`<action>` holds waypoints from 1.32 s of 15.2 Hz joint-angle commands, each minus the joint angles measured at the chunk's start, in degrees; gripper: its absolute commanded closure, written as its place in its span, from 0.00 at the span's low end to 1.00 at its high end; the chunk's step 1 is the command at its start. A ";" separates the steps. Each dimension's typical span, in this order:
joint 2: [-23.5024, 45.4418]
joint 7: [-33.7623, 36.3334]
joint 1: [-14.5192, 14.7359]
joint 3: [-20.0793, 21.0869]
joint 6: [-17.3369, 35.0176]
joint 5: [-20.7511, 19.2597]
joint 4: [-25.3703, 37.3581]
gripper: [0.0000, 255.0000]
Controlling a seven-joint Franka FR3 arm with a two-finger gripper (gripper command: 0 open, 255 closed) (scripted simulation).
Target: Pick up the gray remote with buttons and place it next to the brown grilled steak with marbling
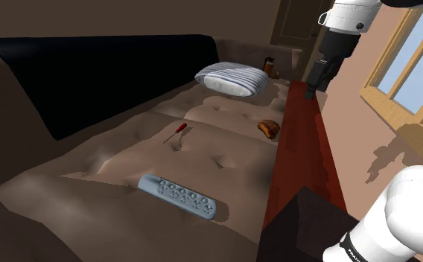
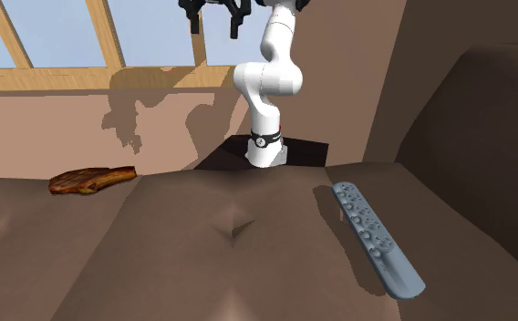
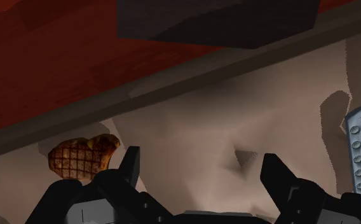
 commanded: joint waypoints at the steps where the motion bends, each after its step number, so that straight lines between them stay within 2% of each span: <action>1: 0.00 0.00 0.00 0.00 0.00 0.00 0.00 0.00; 11: 9.33 6.35 4.15 7.34 12.10 5.78 -4.33 0.00; 20: 22.07 11.72 7.29 14.14 22.79 8.80 -3.12 0.00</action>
